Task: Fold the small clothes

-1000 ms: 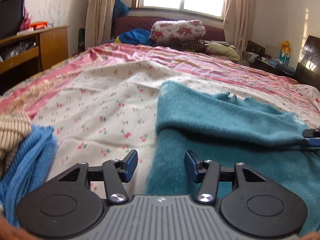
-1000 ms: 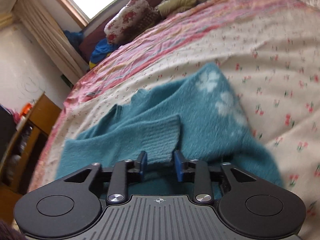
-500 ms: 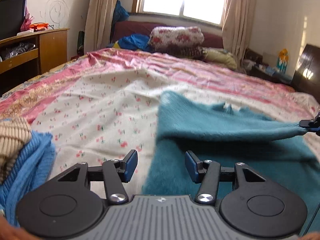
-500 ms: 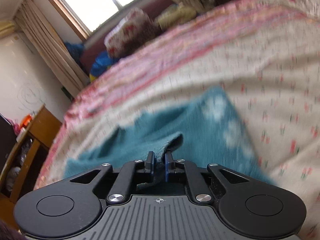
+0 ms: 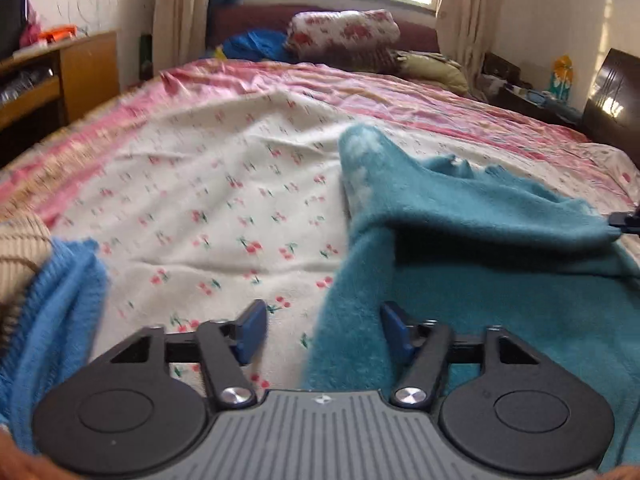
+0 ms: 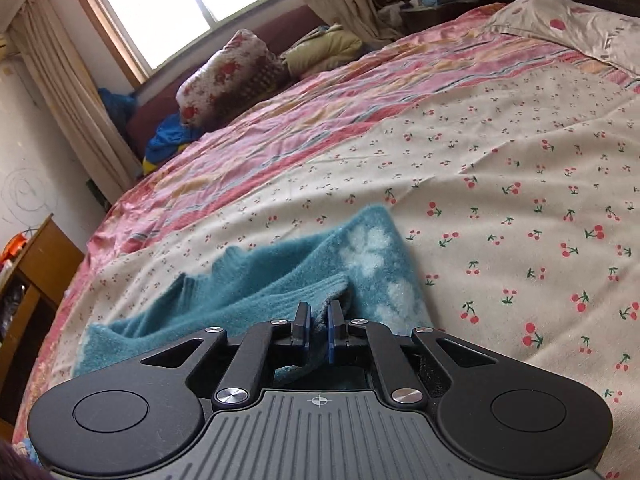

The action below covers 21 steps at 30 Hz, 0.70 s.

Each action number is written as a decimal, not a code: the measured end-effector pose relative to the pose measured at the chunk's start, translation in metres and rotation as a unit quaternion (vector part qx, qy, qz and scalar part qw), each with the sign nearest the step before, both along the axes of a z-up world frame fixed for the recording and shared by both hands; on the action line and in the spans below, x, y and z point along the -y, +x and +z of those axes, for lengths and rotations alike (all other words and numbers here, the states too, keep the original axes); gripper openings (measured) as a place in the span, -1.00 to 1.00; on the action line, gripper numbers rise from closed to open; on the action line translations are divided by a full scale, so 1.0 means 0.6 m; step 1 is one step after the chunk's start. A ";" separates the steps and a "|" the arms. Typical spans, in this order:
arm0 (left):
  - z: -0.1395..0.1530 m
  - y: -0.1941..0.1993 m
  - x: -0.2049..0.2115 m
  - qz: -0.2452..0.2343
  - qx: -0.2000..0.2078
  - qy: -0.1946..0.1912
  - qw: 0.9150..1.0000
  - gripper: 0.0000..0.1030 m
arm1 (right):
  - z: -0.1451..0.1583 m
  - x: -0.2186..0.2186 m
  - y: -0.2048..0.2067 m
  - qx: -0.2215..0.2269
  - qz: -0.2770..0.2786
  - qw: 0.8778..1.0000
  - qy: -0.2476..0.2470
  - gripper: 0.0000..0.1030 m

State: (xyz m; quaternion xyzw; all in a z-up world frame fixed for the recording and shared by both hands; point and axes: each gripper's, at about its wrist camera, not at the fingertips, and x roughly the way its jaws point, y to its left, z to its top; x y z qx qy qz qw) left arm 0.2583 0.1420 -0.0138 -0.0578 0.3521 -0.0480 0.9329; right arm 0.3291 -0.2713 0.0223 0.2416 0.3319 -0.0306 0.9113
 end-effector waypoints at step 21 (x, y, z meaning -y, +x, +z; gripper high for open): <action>0.013 -0.082 -0.006 0.019 0.015 -0.002 1.000 -0.16 | 0.063 -0.287 -0.035 0.058 0.281 0.945 -0.157 -0.25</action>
